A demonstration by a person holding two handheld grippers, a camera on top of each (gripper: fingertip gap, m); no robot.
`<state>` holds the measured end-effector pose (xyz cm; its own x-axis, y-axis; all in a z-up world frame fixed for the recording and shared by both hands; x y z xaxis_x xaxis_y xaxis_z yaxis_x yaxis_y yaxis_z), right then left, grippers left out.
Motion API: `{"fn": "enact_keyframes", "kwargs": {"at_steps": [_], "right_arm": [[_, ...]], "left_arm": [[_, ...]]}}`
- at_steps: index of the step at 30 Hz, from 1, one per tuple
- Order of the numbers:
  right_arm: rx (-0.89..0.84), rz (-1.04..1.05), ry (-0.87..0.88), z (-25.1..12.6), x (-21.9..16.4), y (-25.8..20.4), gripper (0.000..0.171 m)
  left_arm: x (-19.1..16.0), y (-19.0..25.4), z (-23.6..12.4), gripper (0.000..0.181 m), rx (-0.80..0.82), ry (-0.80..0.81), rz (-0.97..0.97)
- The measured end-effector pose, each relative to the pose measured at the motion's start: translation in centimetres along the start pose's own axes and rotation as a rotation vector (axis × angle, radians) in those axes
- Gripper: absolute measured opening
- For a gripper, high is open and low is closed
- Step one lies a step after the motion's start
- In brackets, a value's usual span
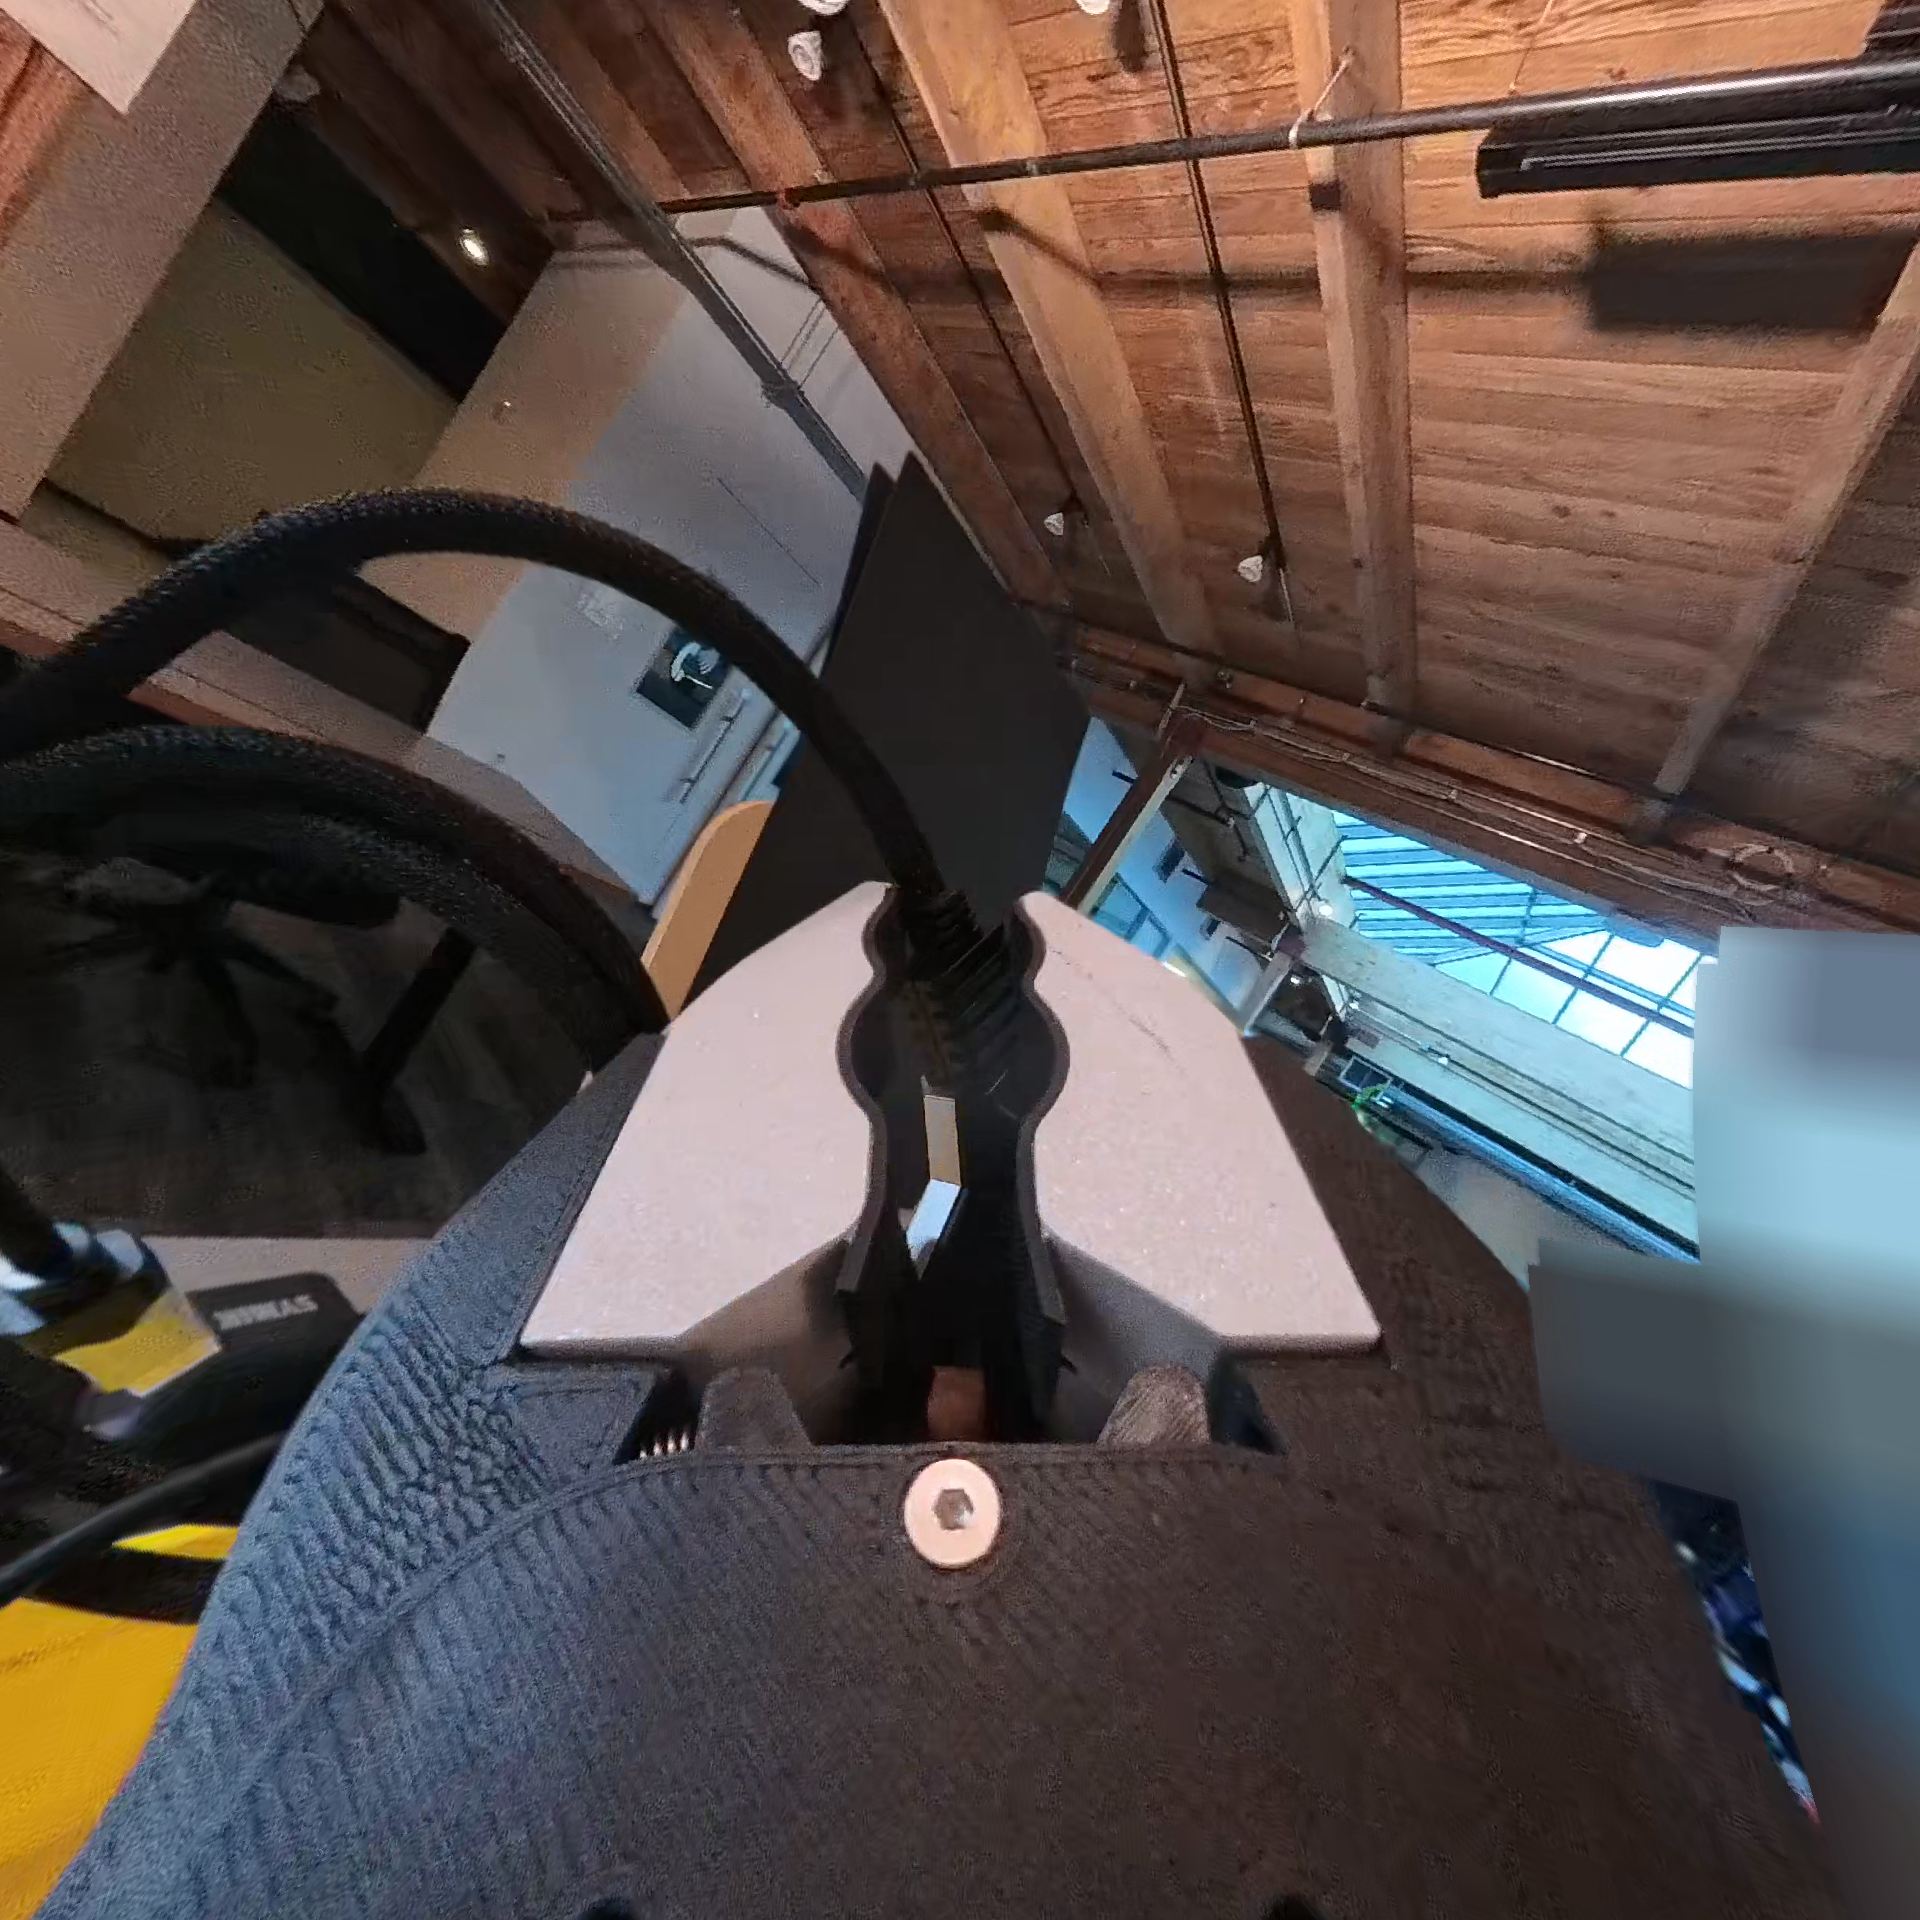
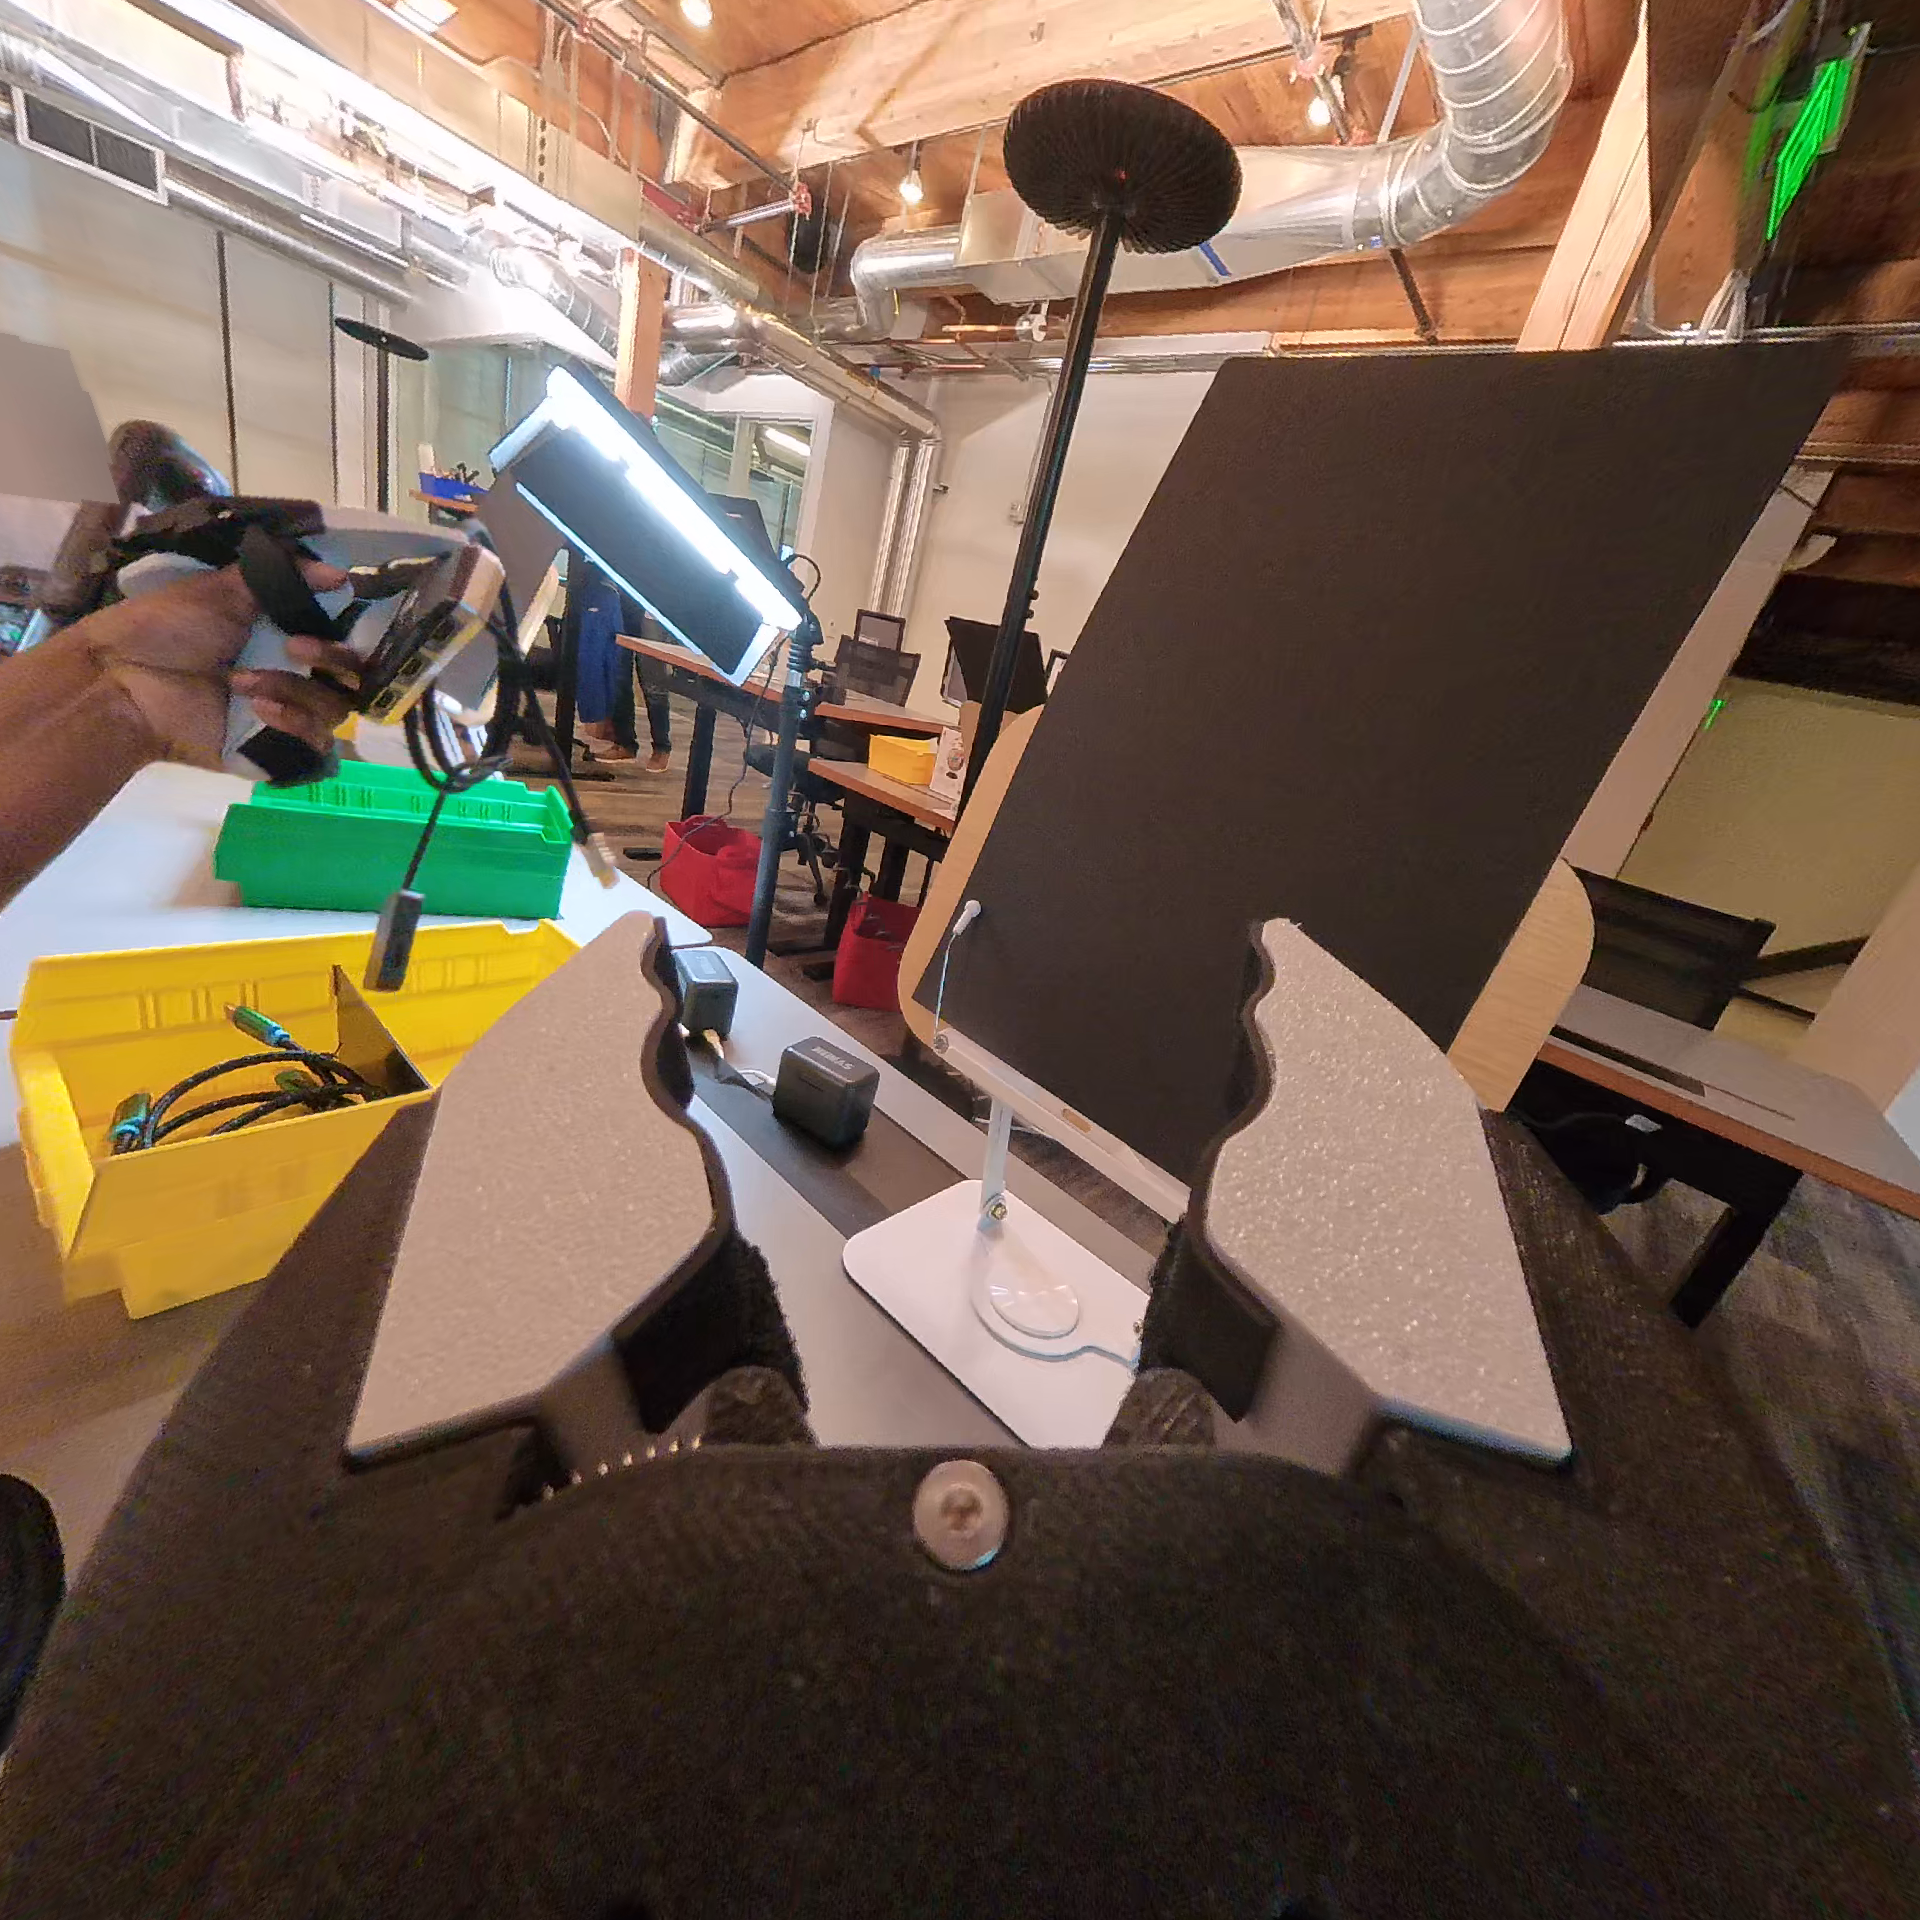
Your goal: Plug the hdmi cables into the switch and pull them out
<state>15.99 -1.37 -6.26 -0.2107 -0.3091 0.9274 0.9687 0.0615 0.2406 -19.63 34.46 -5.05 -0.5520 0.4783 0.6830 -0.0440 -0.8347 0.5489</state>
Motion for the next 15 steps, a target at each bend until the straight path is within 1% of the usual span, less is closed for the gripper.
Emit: {"fn": "enact_keyframes", "kwargs": {"at_steps": [2,5,7,10,12,15], "right_arm": [[-0.002,0.0,0.0,-0.1,0.0,0.0,0.103],[-0.012,-0.006,0.001,-0.3,0.1,0.2,0.103],[-0.021,-0.005,0.007,-0.4,0.2,0.3,0.103],[-0.03,0.001,0.015,-0.6,0.3,0.5,0.103],[-0.035,0.001,0.018,-0.7,0.3,0.6,0.103],[-0.038,0.005,0.016,-0.7,0.2,0.7,0.102]], "left_arm": [[0.5,-0.7,0.3,0.019,0.002,0.013,-0.032],[-0.3,-2.3,-0.4,0.019,-0.037,0.066,-0.14],[-1.3,-3.8,-1.8,0.019,-0.099,0.169,-0.277],[-3.4,-7.0,-4.8,0.019,-0.064,0.309,-0.421],[-4.9,-8.2,-6.1,0.019,-0.057,0.358,-0.476],[-6.6,-8.9,-7.2,0.019,-0.048,0.389,-0.494]]}}
Point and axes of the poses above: each gripper's, where its closed fingertips meet, z out along the fingers, x out of its top, y = z × x across the jaws, the point moved 9 cm from there along -z, back along the fingers, and after that the axes turned 4 degrees about y, right-handed, at the moved point
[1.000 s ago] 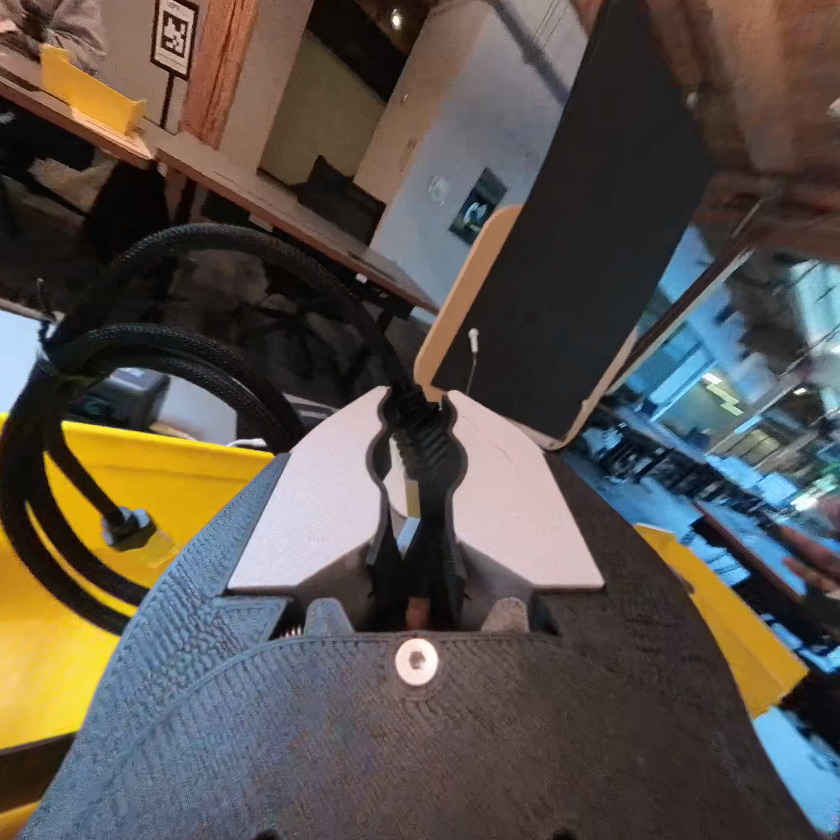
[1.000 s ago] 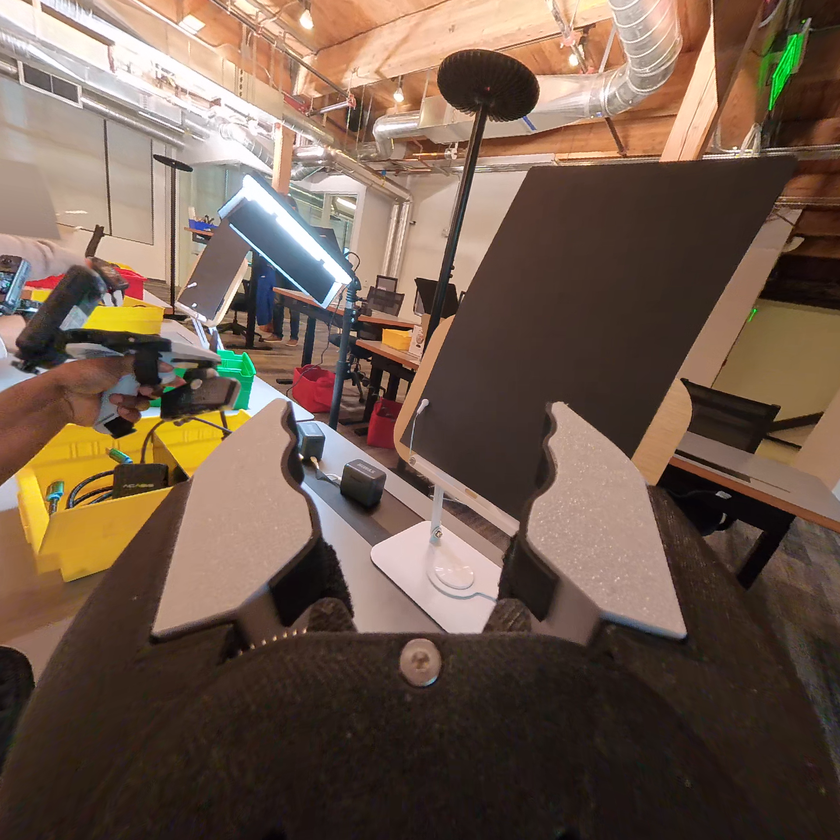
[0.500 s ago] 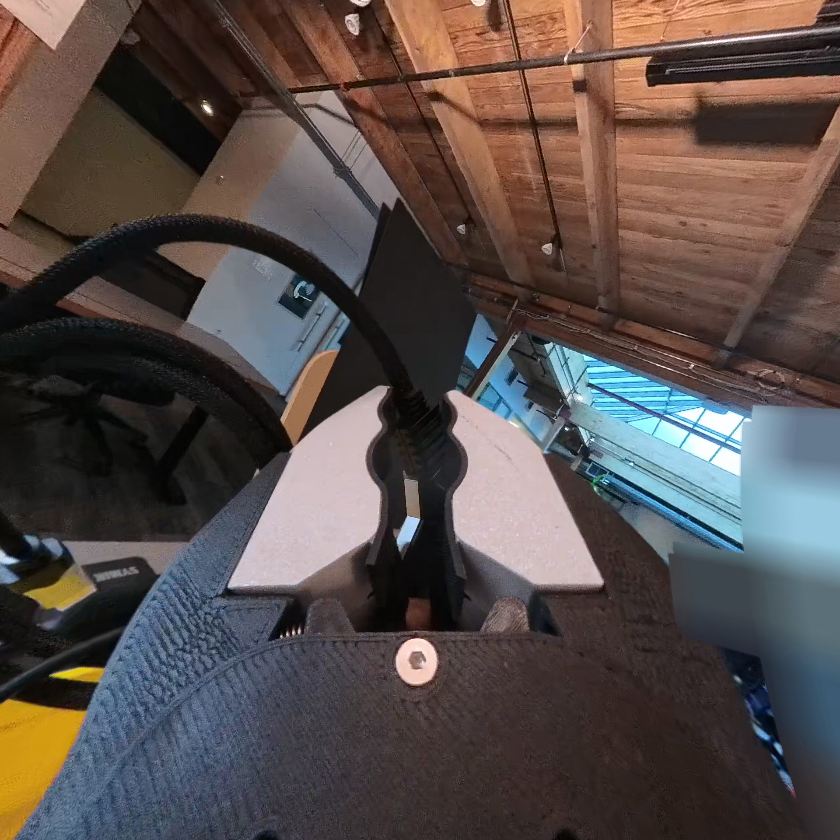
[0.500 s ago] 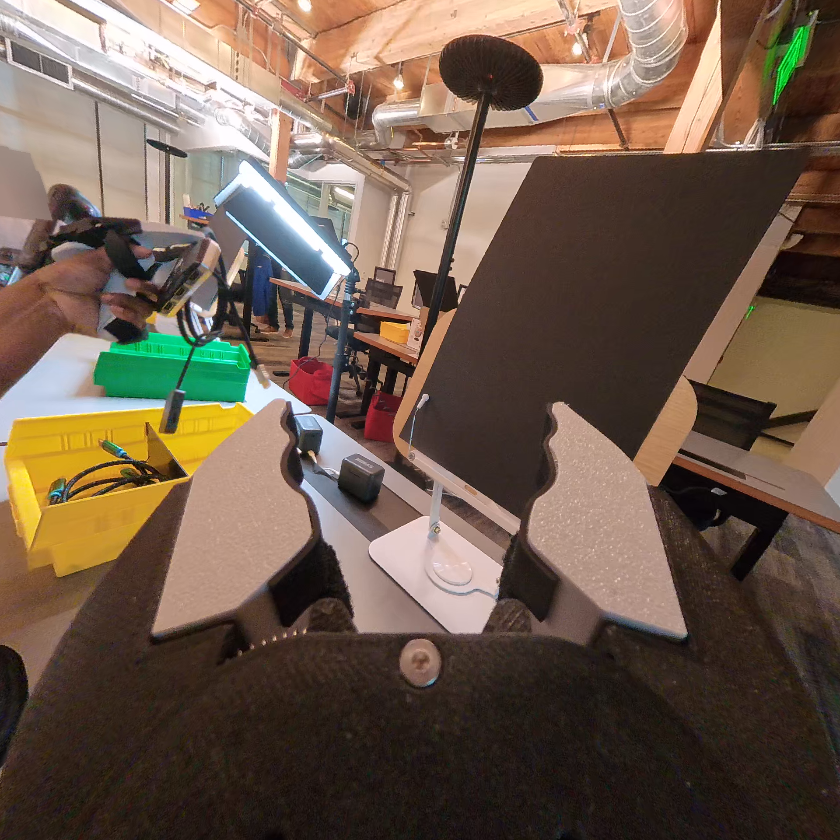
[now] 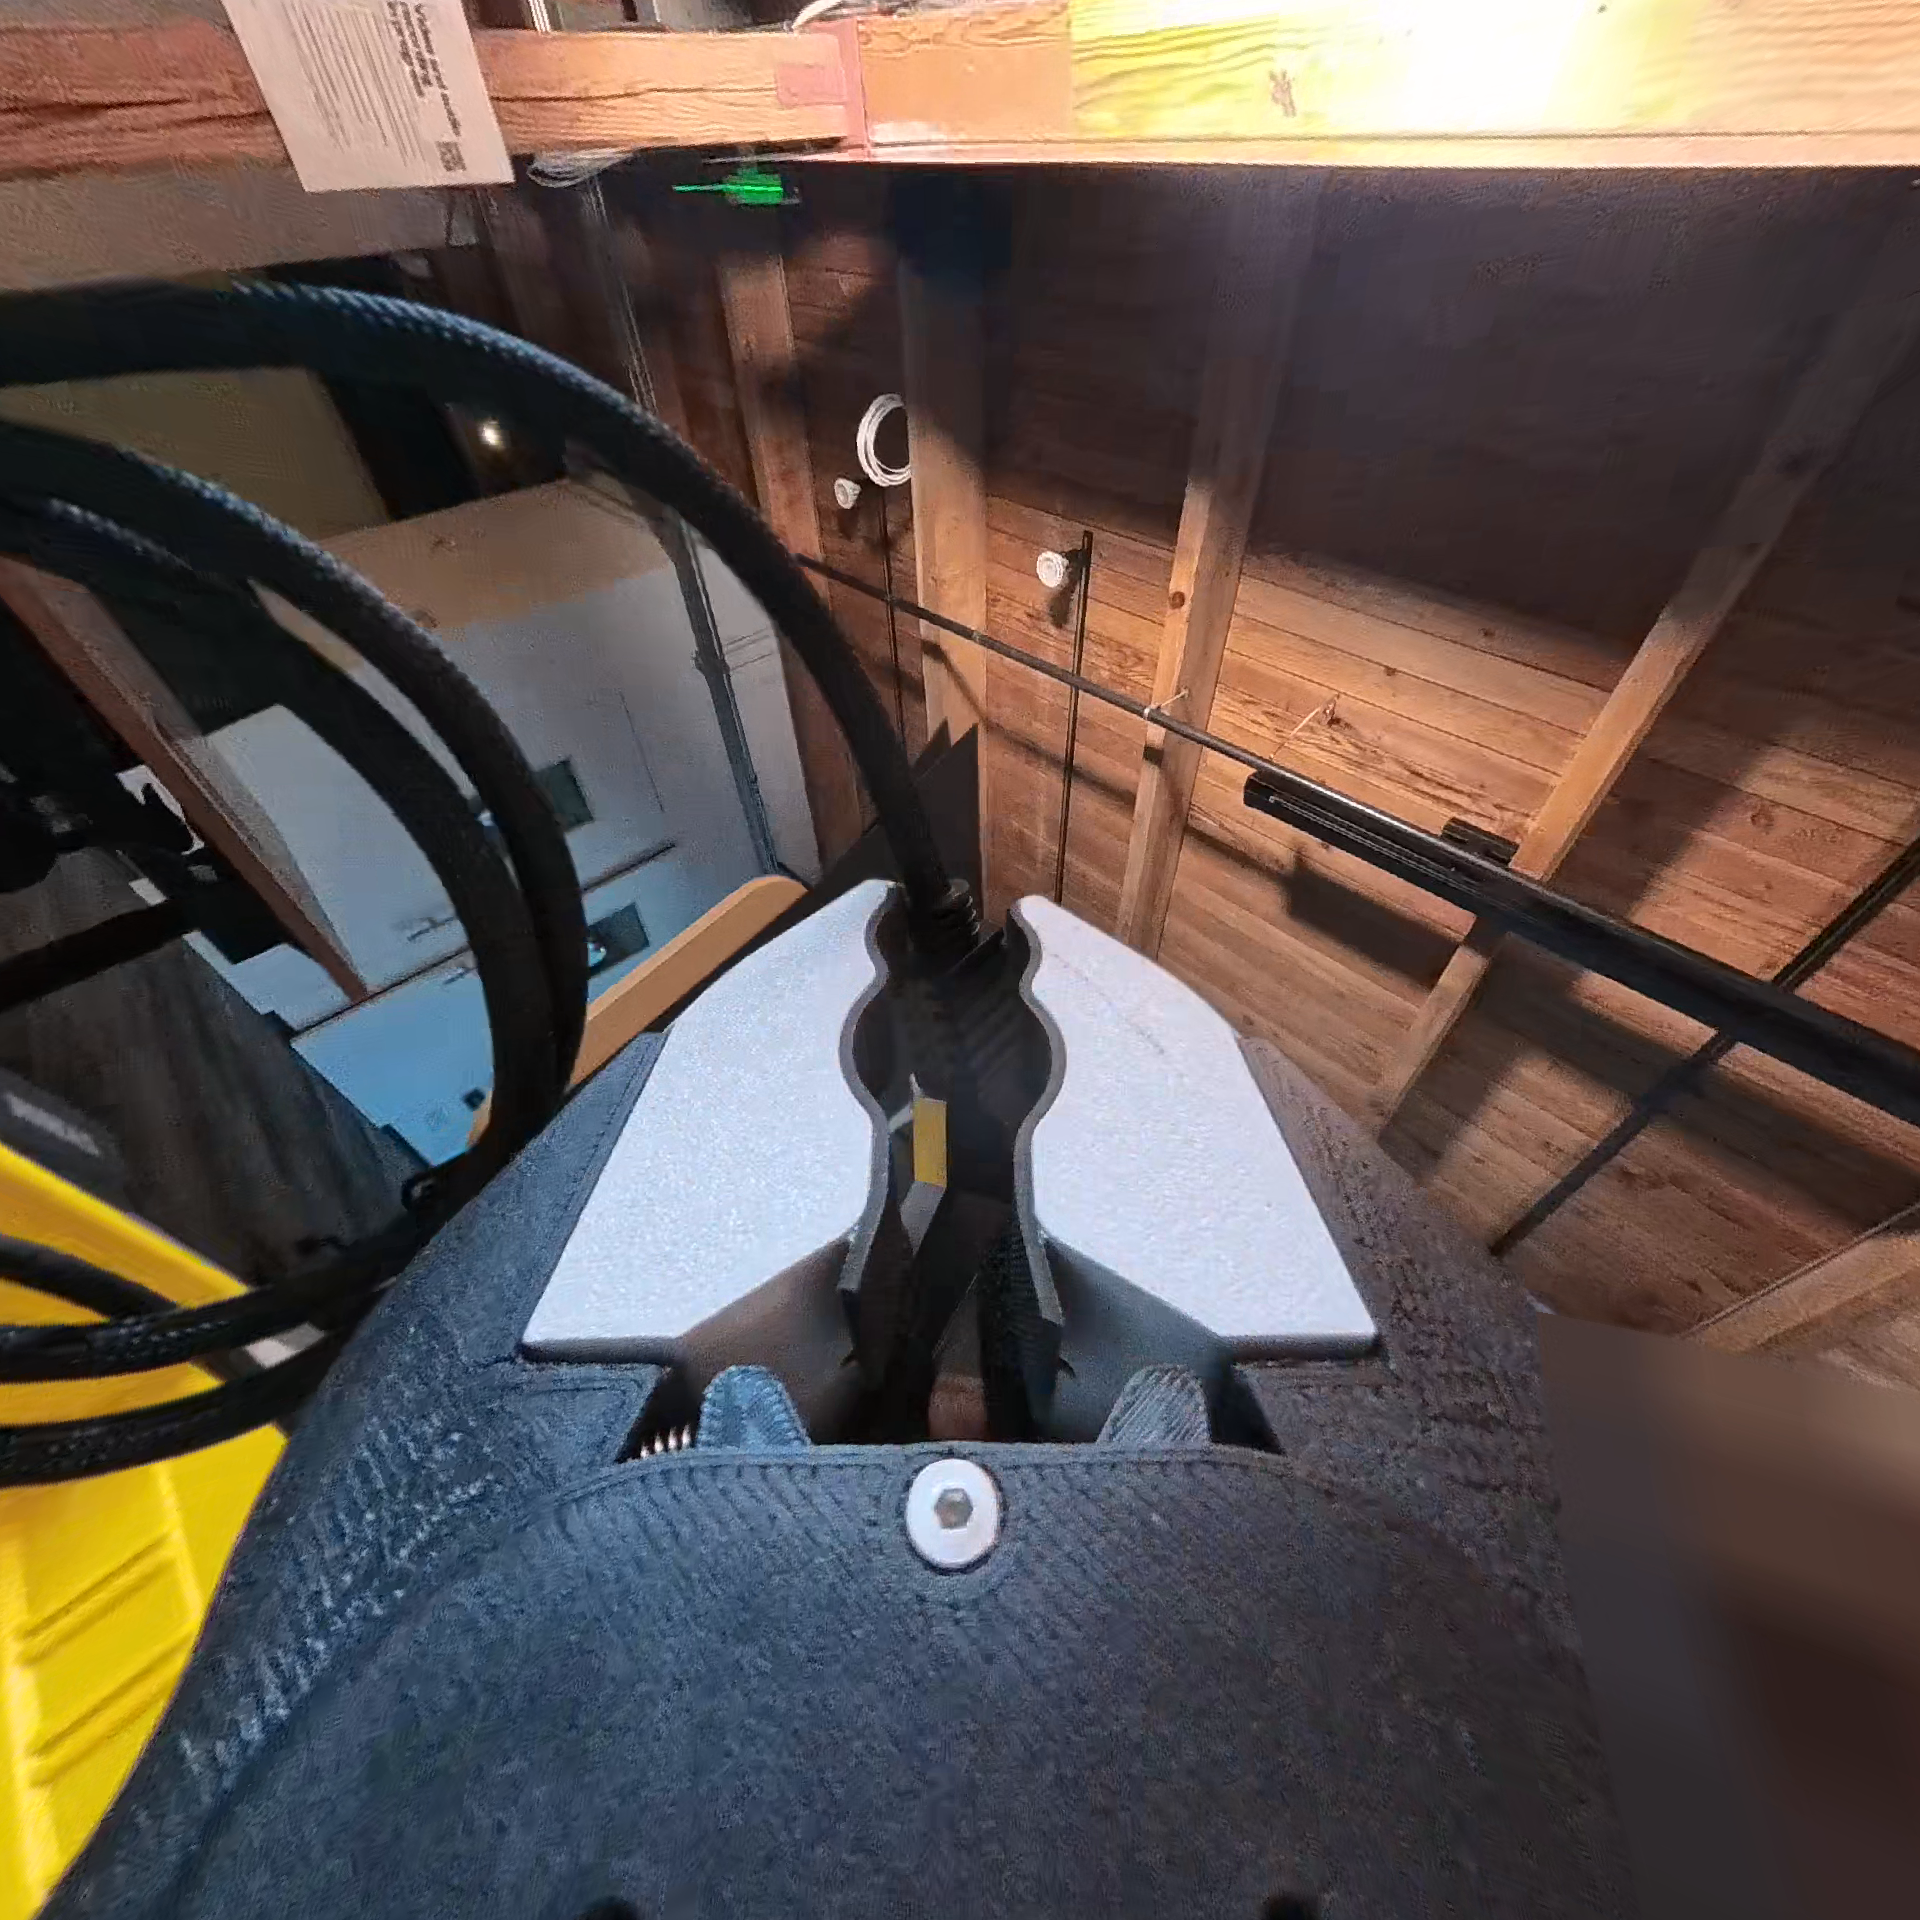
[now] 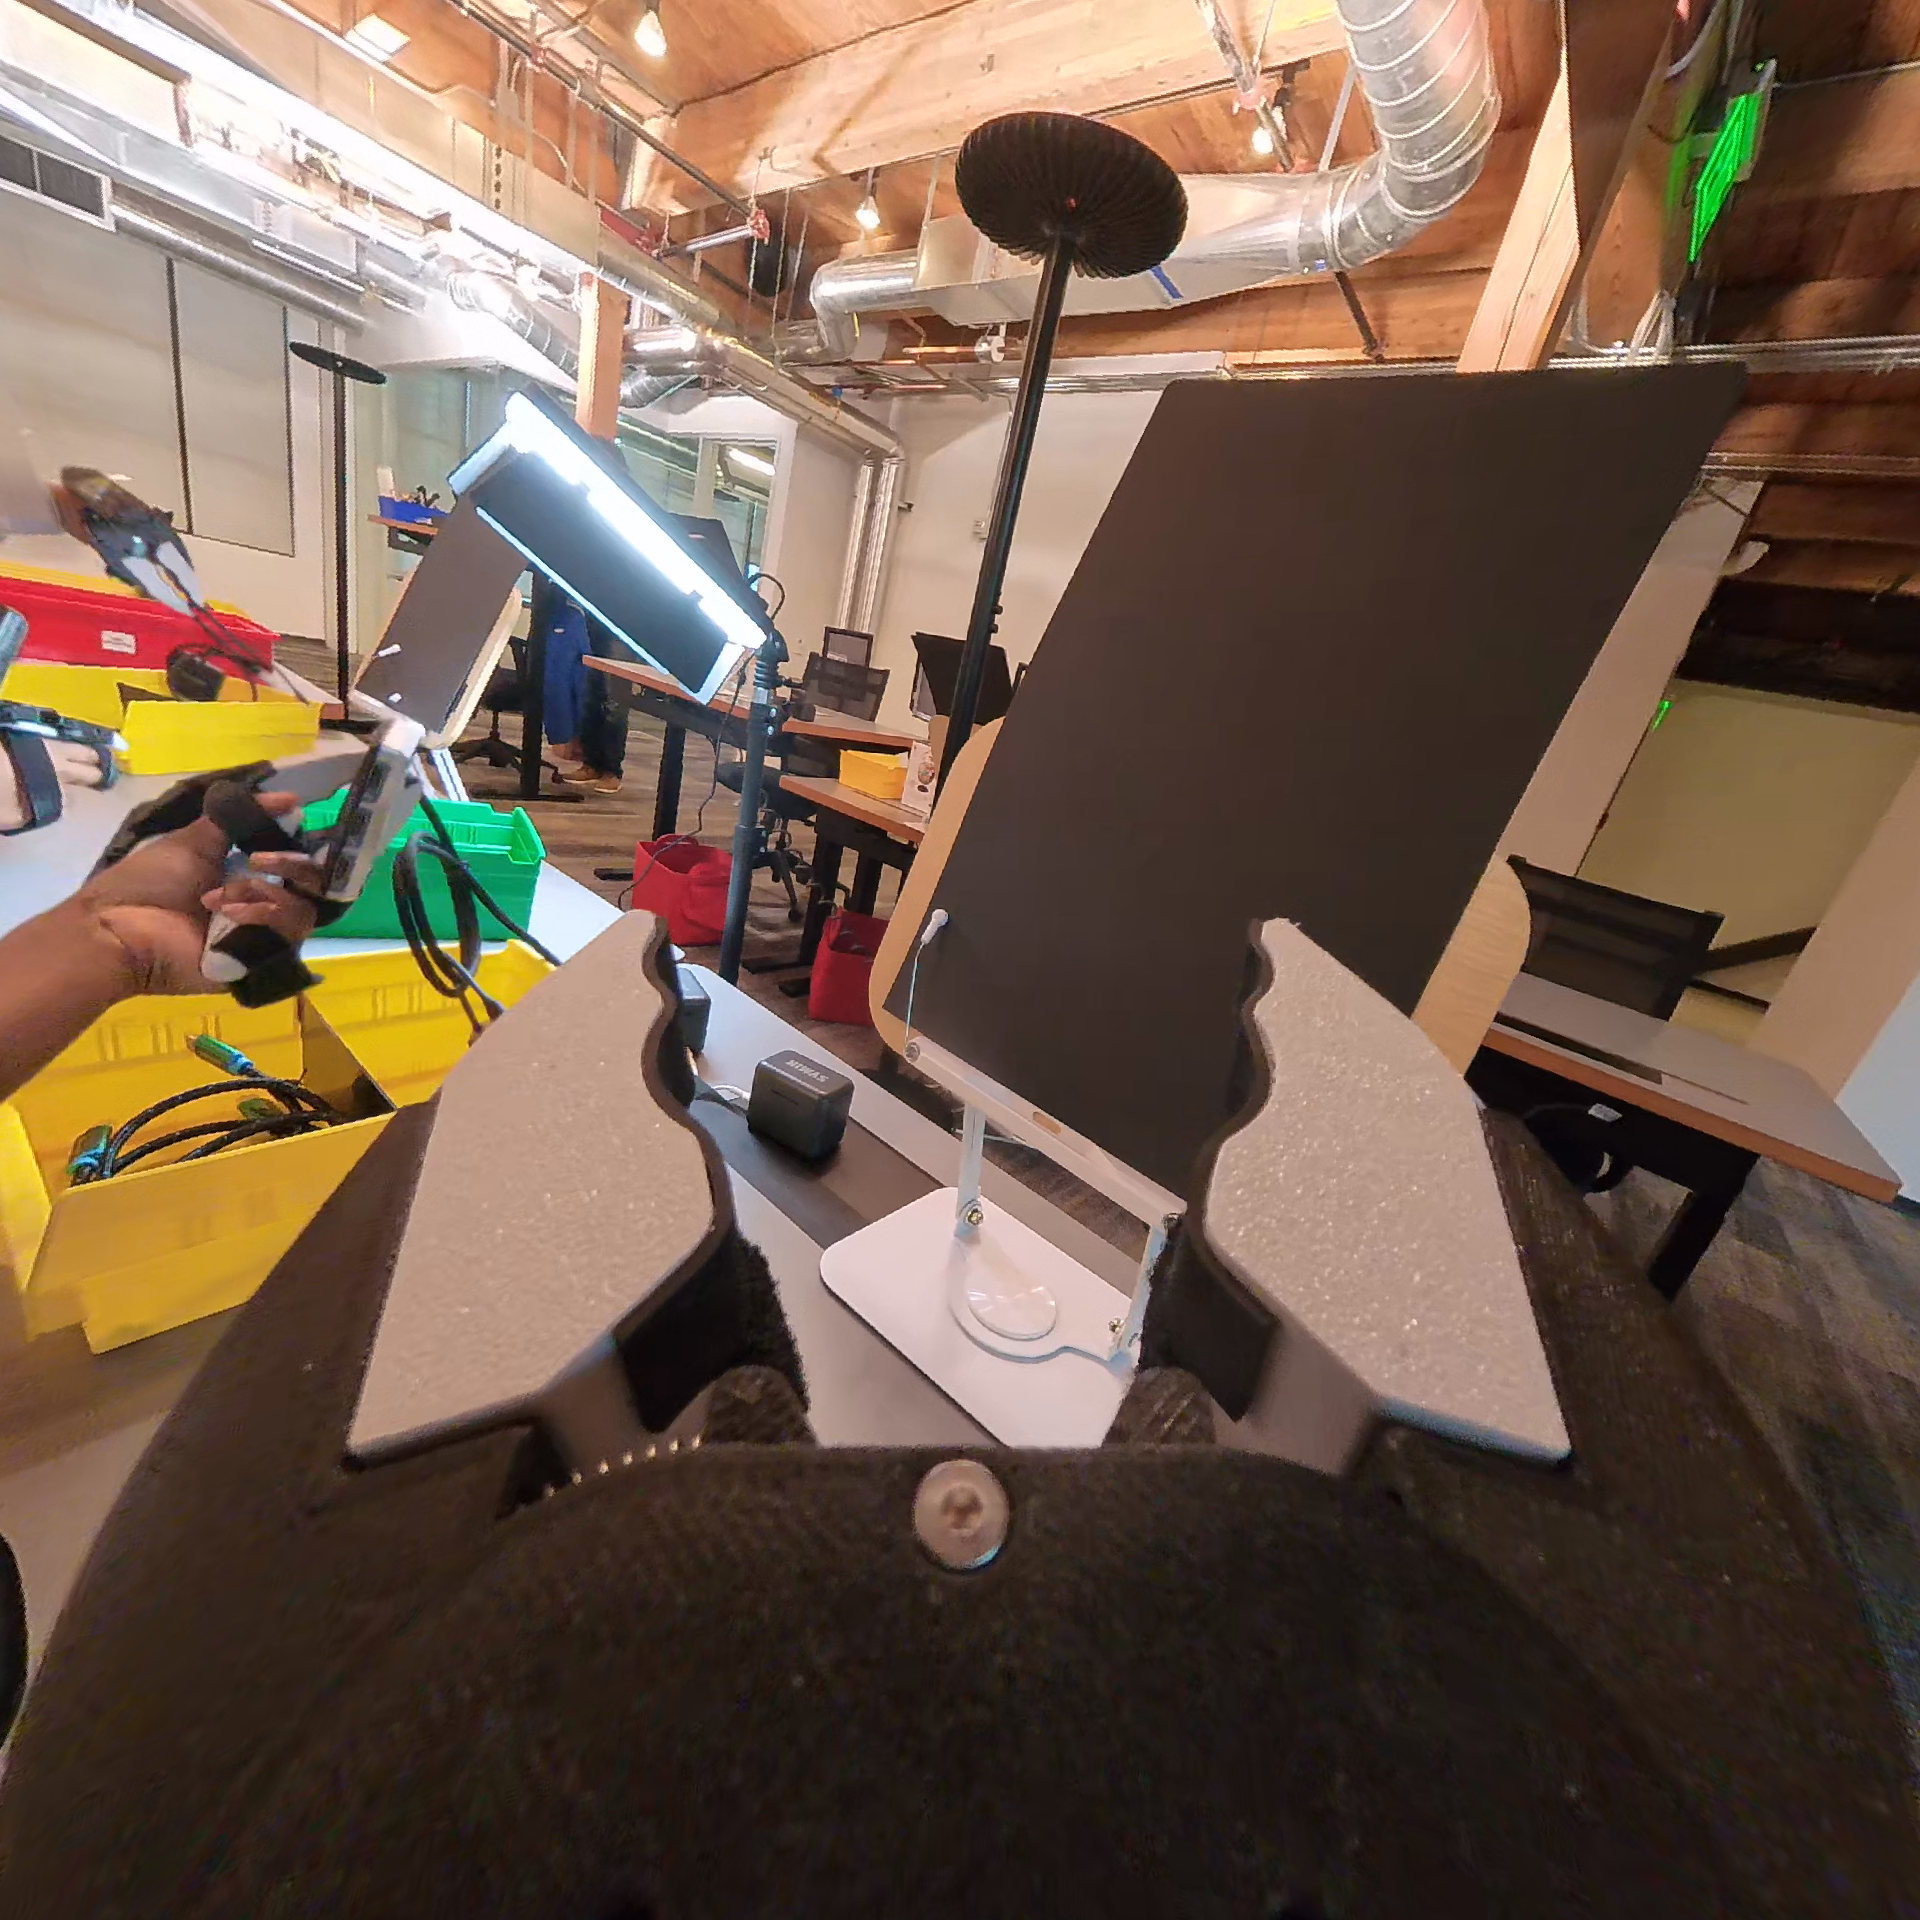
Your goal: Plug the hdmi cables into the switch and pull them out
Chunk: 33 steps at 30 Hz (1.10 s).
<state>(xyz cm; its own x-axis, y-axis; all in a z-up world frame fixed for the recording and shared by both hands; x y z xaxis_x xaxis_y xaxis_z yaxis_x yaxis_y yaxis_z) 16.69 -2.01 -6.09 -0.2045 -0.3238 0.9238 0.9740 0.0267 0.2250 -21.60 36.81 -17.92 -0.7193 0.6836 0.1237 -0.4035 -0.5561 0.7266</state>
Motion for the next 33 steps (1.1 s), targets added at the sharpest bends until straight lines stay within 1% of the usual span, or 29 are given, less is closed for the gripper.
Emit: {"fn": "enact_keyframes", "kwargs": {"at_steps": [3,5,7,9,10,12,13,14,16,17,19,20,22,23,25,29,31,32,33], "right_arm": [[0.002,-0.007,-0.008,0.1,-0.1,-0.1,0.103],[0.004,-0.007,-0.007,0.2,-0.1,-0.2,0.103],[0.008,-0.006,-0.008,0.2,-0.1,-0.2,0.103],[0.009,-0.009,-0.013,0.3,-0.1,-0.3,0.103],[0.01,-0.011,-0.016,0.3,-0.2,-0.3,0.103],[0.009,-0.014,-0.015,0.2,-0.1,-0.3,0.103],[0.007,-0.015,-0.011,0.1,0.0,-0.2,0.103],[0.004,-0.013,-0.007,0.1,0.0,-0.2,0.103],[0.0,-0.007,0.0,0.0,0.1,0.0,0.102],[-0.001,-0.003,-0.001,0.0,0.0,0.0,0.102],[0.001,-0.006,-0.009,0.0,0.0,0.0,0.102],[0.002,-0.013,-0.009,-0.1,0.1,-0.1,0.103],[0.0,-0.024,0.0,-0.2,0.3,-0.2,0.102],[-0.002,-0.024,0.005,-0.2,0.4,-0.2,0.102],[-0.003,-0.02,0.004,-0.2,0.4,-0.2,0.102],[0.001,-0.027,-0.012,-0.1,0.2,-0.2,0.102],[0.004,-0.025,-0.007,-0.1,0.2,-0.3,0.102],[0.007,-0.023,-0.006,-0.1,0.2,-0.3,0.102],[0.008,-0.024,-0.007,-0.1,0.2,-0.3,0.102]], "left_arm": [[-0.3,-0.6,-0.9,0.019,-0.002,0.021,-0.023],[-1.2,-0.6,-0.6,0.019,-0.013,-0.027,-0.021],[-2.8,-0.2,0.0,0.019,-0.039,-0.15,-0.021],[-4.1,0.8,0.7,0.018,-0.121,-0.278,0.0],[-4.5,1.3,1.1,0.018,-0.131,-0.326,0.04],[-4.7,2.4,1.7,0.018,-0.109,-0.408,0.203],[-4.8,3.0,2.1,0.018,-0.129,-0.44,0.249],[-4.8,3.8,2.4,0.018,-0.193,-0.459,0.246],[-4.4,5.3,2.9,0.018,-0.373,-0.454,0.219],[-3.8,5.4,3.1,0.018,-0.39,-0.43,0.225],[-2.1,4.0,3.3,0.018,-0.248,-0.342,0.246],[-1.5,3.4,3.2,0.017,-0.219,-0.308,0.211],[-1.3,3.8,3.0,0.018,-0.327,-0.25,0.104],[-1.7,4.3,2.9,0.018,-0.366,-0.243,0.105],[-2.2,5.0,3.2,0.018,-0.372,-0.255,0.156],[-2.2,5.8,4.5,0.017,-0.401,-0.292,0.161],[-2.3,6.4,5.5,0.017,-0.457,-0.388,0.191],[-2.1,6.4,6.0,0.017,-0.44,-0.447,0.208],[-2.0,6.3,6.5,0.017,-0.391,-0.464,0.228]]}}
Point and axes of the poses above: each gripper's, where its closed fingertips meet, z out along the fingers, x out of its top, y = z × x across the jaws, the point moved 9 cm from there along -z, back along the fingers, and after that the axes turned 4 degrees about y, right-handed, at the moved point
